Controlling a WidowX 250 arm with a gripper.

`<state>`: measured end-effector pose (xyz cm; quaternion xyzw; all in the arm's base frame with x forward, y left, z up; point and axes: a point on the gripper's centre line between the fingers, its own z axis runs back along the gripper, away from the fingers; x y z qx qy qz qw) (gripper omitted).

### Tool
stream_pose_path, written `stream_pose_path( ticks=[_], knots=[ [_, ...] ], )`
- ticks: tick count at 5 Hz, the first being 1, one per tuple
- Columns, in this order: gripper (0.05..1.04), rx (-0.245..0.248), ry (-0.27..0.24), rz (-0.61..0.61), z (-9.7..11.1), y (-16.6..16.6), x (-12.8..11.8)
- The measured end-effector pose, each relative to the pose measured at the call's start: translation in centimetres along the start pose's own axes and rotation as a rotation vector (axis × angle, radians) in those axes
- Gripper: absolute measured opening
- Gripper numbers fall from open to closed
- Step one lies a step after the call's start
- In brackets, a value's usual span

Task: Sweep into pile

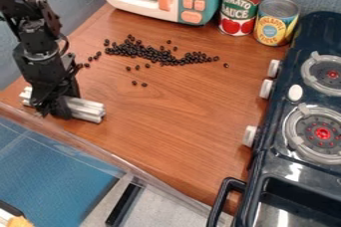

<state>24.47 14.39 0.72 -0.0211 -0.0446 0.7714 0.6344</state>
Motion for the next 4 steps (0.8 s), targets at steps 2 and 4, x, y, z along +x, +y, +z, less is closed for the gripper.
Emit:
stream_pose_path(
  ticks=[2, 4],
  knots=[
    [0.391, -0.038, -0.003, -0.031, -0.3, -3.3, -0.1],
    [0.391, -0.063, -0.022, -0.052, -1.0, -7.2, -0.5]
  ],
)
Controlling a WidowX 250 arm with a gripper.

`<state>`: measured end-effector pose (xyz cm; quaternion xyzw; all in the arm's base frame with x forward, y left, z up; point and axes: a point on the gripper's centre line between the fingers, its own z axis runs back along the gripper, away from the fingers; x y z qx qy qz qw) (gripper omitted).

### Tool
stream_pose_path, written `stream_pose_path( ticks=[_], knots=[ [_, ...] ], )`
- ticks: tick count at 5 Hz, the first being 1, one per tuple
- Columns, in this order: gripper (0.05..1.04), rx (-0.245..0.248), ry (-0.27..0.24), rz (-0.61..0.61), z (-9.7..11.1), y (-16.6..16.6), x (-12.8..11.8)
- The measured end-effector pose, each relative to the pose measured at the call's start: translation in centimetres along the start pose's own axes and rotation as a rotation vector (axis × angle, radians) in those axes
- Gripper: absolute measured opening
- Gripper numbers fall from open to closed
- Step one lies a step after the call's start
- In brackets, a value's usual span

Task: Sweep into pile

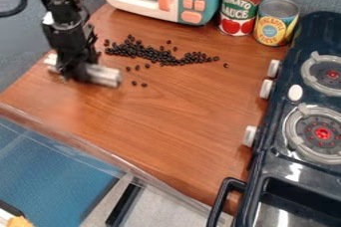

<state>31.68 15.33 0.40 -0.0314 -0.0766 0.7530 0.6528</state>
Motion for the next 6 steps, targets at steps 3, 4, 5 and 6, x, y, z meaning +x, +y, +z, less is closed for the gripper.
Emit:
stream_pose_path(
  ticks=[3, 4, 5, 6],
  knots=[
    [0.391, -0.050, 0.005, -0.017, -0.5, -4.3, -3.4],
    [0.391, -0.066, 0.017, -0.031, -0.4, -4.9, -4.9],
    [0.391, -0.069, 0.026, -0.043, -0.4, -5.3, -6.1],
    [0.391, -0.076, 0.041, -0.048, -0.3, -5.6, -6.5]
  ],
)
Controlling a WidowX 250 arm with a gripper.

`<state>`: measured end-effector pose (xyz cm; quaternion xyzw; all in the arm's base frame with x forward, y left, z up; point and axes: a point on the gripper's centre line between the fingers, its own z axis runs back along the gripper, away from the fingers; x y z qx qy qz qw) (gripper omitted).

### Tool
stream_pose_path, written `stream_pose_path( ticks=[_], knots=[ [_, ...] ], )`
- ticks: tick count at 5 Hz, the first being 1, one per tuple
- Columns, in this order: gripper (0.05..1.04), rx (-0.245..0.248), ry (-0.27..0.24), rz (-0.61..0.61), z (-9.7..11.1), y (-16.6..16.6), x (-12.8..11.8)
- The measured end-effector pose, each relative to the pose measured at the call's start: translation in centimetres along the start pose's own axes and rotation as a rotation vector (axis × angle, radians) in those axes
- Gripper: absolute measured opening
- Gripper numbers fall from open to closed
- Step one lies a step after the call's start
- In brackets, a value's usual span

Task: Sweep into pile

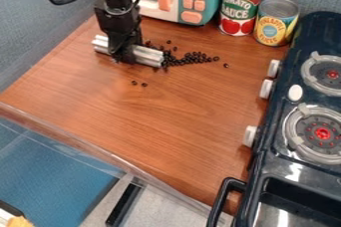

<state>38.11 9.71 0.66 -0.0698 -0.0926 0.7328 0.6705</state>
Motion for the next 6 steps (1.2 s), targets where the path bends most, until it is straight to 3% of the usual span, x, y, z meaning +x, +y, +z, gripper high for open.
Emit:
stream_pose_path(
  ticks=[1, 2, 4, 6],
  knots=[
    [0.391, -0.006, 0.018, -0.018, 0.4, 0.5, -1.3],
    [0.391, -0.022, 0.058, -0.029, 2.1, 2.0, -2.3],
    [0.391, -0.144, 0.086, -0.067, 6.4, 4.5, -2.2],
    [0.391, -0.033, 0.085, -0.086, 4.4, 8.5, -4.7]
  ],
)
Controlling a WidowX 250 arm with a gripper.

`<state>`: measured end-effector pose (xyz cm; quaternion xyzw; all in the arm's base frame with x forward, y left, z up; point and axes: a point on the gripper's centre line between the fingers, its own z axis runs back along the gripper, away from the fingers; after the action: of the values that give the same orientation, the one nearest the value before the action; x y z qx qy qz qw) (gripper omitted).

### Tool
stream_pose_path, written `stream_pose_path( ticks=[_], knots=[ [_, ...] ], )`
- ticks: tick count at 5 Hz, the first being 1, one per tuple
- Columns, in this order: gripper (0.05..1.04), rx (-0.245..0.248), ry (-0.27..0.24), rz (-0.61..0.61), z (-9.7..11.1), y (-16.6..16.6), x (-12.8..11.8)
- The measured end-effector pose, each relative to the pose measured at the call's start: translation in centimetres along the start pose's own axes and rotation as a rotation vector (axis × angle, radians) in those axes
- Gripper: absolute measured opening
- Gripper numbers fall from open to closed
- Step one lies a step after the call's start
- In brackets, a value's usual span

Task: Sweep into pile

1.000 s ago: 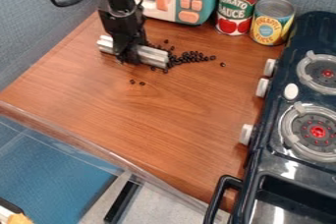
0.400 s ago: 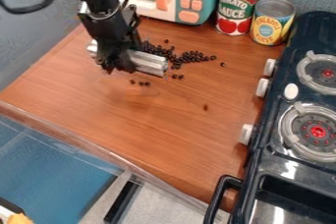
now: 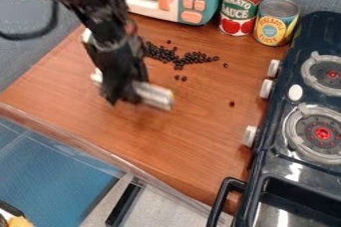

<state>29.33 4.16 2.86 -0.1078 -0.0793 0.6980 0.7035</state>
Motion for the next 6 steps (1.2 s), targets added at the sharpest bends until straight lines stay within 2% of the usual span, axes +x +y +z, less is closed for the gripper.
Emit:
stream_pose_path(
  ticks=[1, 2, 3, 6],
  knots=[
    [0.391, 0.044, -0.004, 0.038, -1.5, 0.7, -0.3],
    [0.391, 0.035, -0.023, 0.057, -2.3, -0.7, 0.3],
    [0.391, -0.001, -0.064, 0.088, -3.1, -2.9, 1.9],
    [0.391, -0.018, -0.107, 0.144, -4.1, -6.4, 3.7]
  ],
)
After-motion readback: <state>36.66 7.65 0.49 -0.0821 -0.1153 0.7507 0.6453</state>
